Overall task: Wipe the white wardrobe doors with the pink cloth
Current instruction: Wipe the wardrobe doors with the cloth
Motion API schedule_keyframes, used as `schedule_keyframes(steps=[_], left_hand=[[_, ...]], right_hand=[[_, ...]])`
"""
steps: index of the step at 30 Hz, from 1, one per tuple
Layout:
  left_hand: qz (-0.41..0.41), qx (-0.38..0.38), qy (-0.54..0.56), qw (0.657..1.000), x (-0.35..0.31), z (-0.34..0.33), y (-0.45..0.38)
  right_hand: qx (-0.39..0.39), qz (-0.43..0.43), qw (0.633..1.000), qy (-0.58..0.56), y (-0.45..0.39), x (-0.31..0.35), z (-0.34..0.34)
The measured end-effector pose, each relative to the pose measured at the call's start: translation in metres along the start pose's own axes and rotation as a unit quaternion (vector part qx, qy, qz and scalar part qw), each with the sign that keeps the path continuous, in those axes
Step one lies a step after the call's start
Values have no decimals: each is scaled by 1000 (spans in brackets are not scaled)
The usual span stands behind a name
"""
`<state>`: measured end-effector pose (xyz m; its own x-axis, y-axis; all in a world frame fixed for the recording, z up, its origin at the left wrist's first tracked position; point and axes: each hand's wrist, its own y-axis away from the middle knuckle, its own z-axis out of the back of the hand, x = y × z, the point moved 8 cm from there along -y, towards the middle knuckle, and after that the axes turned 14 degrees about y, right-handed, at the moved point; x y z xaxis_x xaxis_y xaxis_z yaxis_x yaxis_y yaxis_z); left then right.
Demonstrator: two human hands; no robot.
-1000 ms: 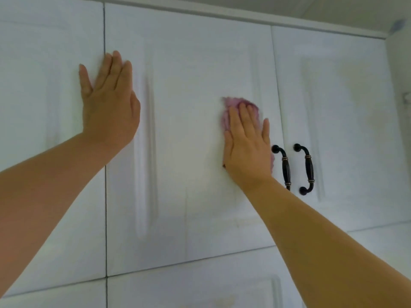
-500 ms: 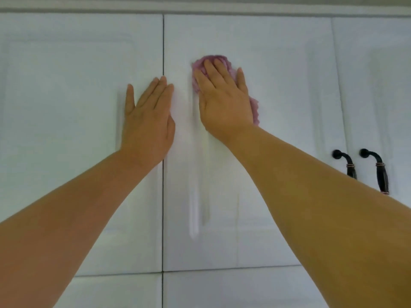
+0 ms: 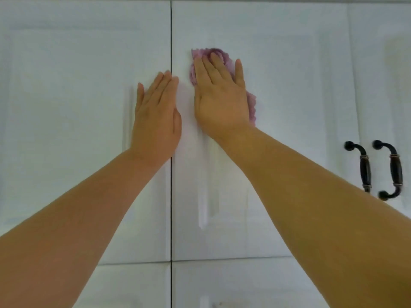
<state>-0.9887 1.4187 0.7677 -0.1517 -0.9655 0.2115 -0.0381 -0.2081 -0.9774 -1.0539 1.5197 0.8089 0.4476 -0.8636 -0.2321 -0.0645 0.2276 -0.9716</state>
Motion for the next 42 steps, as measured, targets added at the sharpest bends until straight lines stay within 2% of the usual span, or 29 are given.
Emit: schedule_keyframes(steps=[3, 6, 9, 12, 17, 19, 21, 23, 26, 28, 30, 32, 35, 37, 42], left_hand=[[27, -25, 17, 999, -11, 10, 17], [36, -22, 36, 998, -29, 8, 43], [35, 0, 37, 999, -41, -8, 65], [25, 7, 33, 999, -55, -25, 80], [0, 40, -34, 999, -61, -38, 103], [-10, 40, -46, 998, -64, -40, 104], [-6, 30, -42, 999, -65, -40, 103], [5, 11, -17, 1000, -62, -38, 104], [7, -13, 45, 999, -59, -32, 105], [-2, -12, 63, 998, -57, -29, 105], [-15, -6, 43, 999, -59, -29, 106], [-20, -10, 26, 999, -59, -30, 106], [-18, -15, 23, 999, -60, -33, 107], [-19, -17, 23, 999, -60, -34, 107], [-19, -22, 25, 999, -62, -32, 107]], right_hand=[[-19, -23, 999, -26, 78, 24, -4], [-2, -20, 999, -29, 147, 38, -10], [-2, 19, 999, -29, 164, 38, -10], [-5, 34, 999, -7, 163, 6, -8], [41, -195, 980, 17, 194, -138, -13], [53, -241, 969, 5, 201, -157, -15], [35, -263, 964, 35, 197, -144, -15], [8, -237, 970, 57, 188, -107, -12], [-36, -110, 993, 18, 185, -24, -6], [-25, -22, 999, -8, 191, 10, -5], [-15, 50, 999, -11, 194, 2, -7], [-10, 60, 998, 15, 199, -36, -10], [-10, -57, 998, 26, 219, -116, -11], [13, -144, 989, 4, 242, -144, -13], [9, -311, 950, -30, 319, -107, -12]])
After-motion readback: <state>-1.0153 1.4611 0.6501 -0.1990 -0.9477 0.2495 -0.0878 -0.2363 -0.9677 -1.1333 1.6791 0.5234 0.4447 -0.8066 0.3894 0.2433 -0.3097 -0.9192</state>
